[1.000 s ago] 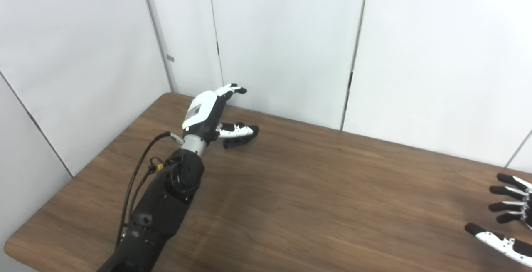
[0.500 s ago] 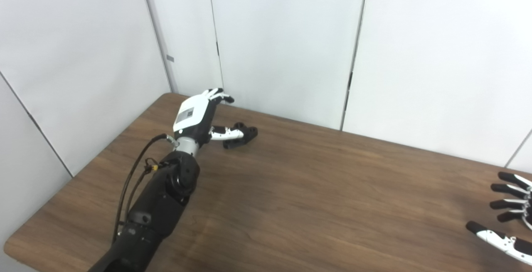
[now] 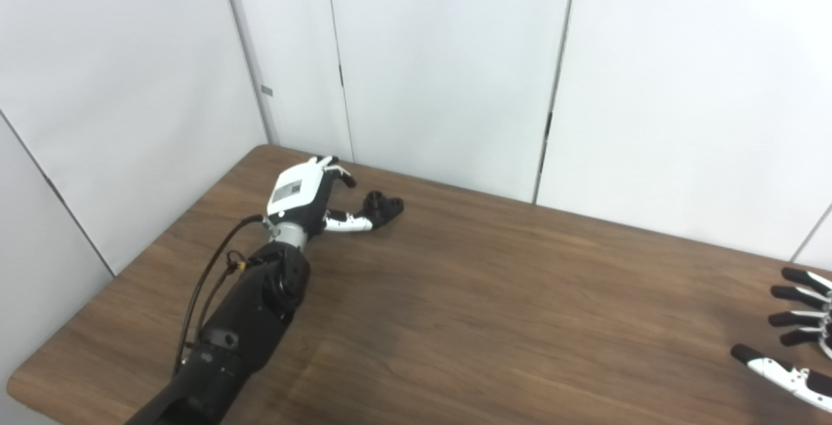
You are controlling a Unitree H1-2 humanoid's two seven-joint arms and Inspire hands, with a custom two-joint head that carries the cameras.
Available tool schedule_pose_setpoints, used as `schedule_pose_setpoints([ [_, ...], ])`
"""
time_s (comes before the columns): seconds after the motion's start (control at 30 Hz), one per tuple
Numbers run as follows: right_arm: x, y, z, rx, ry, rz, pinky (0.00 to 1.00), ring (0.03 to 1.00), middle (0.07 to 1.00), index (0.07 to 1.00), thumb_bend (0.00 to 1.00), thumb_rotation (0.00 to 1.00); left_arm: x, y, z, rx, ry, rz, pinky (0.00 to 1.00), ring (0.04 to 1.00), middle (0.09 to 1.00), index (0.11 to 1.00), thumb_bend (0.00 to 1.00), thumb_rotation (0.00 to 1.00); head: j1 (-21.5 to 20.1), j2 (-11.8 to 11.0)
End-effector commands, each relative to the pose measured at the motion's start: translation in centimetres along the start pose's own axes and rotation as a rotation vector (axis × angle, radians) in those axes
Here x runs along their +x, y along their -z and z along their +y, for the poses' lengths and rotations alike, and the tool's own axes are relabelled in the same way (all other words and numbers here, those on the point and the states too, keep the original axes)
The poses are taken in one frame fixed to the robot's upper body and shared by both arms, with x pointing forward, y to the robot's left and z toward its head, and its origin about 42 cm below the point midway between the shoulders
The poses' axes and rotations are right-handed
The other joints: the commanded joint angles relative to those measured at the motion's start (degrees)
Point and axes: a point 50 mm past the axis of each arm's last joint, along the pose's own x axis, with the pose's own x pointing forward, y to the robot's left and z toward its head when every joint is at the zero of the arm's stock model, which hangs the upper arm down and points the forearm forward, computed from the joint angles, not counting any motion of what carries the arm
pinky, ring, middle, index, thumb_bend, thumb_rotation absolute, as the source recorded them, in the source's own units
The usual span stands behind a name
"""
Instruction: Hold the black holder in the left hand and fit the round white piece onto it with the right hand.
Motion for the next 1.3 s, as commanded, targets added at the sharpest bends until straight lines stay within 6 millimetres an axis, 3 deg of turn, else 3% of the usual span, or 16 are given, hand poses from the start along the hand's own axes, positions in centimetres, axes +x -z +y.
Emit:
schedule_pose_setpoints([
  [0.0,1.1,-1.6,-1.1,-0.007,0.025,-0.079,0.46,0.576,0.709,0.771,0.60,0.00,2.0,-0.8,2.6,0.029,-0.075,-0.036,0.81,0.971,0.936,0.652,1.00,0.44,0.04,0.04],
  [0.13,1.0,-1.7,-0.9,-0.006,0.020,-0.074,0.46,0.578,0.714,0.777,0.59,0.00,2.4,-0.8,1.6,0.042,-0.055,-0.025,0.80,0.970,0.932,0.643,1.00,0.48,-0.23,0.23],
  [0.37,0.7,-1.6,-0.9,-0.006,0.016,-0.072,0.47,0.580,0.715,0.781,0.59,0.00,3.3,-0.8,0.4,0.050,-0.041,-0.002,0.78,0.963,0.926,0.665,1.00,0.44,-0.32,0.49],
  [0.8,0.4,-1.6,-0.9,-0.013,0.019,-0.075,0.46,0.574,0.716,0.776,0.59,0.00,4.1,-1.2,-0.2,0.035,-0.038,0.007,0.81,0.961,0.918,0.664,1.00,0.42,-0.54,0.88],
  [1.13,0.1,-1.7,-1.1,-0.012,0.031,-0.059,0.45,0.566,0.712,0.776,0.59,0.00,4.7,-1.1,-1.1,0.016,-0.026,-0.004,0.78,0.956,0.914,0.636,0.95,0.28,-0.80,1.35],
  [1.27,0.0,-1.9,-1.3,-0.016,0.036,-0.052,0.44,0.561,0.707,0.773,0.59,0.00,4.5,-1.4,-1.4,-0.053,-0.015,-0.016,0.77,0.956,0.893,0.584,0.92,0.21,-0.81,1.52],
])
